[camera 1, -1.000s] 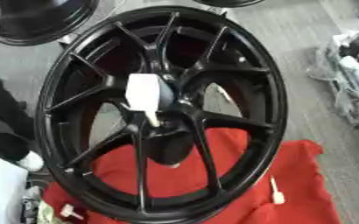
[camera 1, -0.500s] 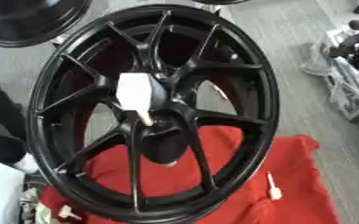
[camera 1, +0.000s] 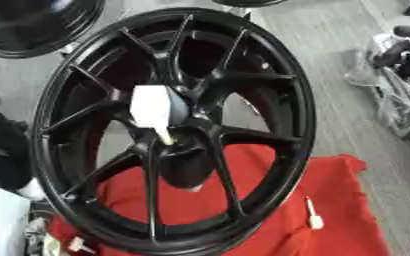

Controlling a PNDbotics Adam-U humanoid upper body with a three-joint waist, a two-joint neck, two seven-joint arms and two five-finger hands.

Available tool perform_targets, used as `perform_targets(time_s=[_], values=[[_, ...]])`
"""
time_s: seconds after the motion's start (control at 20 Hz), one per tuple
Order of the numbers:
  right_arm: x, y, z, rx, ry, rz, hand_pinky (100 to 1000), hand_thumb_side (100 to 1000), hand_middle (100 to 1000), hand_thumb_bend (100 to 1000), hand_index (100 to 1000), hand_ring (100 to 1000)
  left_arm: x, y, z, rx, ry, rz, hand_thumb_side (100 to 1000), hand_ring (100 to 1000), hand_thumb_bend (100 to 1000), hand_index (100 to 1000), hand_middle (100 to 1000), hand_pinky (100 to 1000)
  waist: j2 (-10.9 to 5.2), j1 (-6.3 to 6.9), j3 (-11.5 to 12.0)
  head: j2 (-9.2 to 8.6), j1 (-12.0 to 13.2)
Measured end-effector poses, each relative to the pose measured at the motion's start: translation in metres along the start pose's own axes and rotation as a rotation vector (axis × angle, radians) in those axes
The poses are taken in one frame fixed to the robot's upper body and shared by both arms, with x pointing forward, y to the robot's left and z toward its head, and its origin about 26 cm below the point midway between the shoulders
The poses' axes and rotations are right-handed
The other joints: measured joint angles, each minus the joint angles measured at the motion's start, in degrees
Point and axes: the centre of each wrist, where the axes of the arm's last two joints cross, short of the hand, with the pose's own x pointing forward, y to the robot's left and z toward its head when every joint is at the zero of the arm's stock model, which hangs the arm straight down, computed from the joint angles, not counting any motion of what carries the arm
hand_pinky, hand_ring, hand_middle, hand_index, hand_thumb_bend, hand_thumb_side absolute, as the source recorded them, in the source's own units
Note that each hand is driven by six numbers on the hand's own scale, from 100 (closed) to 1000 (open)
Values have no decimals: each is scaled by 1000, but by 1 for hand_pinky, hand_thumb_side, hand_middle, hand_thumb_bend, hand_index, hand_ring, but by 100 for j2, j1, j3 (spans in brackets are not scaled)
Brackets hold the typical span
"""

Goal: Pull the pin out of the wheel hub.

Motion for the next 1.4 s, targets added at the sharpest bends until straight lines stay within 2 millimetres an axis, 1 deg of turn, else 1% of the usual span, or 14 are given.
perform_targets(time_s=[0.2,0.35,0.45,0.85,0.95,1.05,1.1,1.15,1.4], values=[[0,0,0,2,1,0,924,617,564,100,809,622,-2,-6,-11,-95,37,-1,894,873,100,833,810,839,0,0,0,0,-1],[0,0,0,2,2,1,924,617,564,100,809,622,-7,-12,-19,-149,73,4,912,880,100,841,818,847,0,0,0,0,-1],[0,0,0,3,3,1,924,614,564,100,809,622,-11,-14,-21,-173,95,5,910,867,100,847,820,852,0,0,0,0,-1],[0,0,0,6,9,7,925,620,565,100,809,622,-14,-17,-27,-180,117,3,869,868,100,850,820,854,0,0,4,0,9],[-1,1,0,6,9,7,925,620,565,100,809,622,-14,-19,-28,-184,120,0,835,856,100,854,826,863,0,1,4,0,10],[-1,1,0,6,10,7,925,622,565,100,809,622,-14,-21,-30,-195,127,-4,776,853,104,860,826,876,0,5,4,9,10],[-1,1,0,7,10,6,926,622,565,100,810,622,-14,-21,-30,-203,129,-6,753,857,167,860,824,882,0,11,4,24,10],[-1,1,0,8,10,6,926,622,565,100,810,622,-15,-22,-30,-212,130,-10,744,860,200,859,824,887,0,17,4,39,10],[-1,2,0,13,13,5,926,622,565,100,810,622,-17,-24,-30,-260,126,-30,744,860,200,859,824,887,-1,23,4,45,10]])
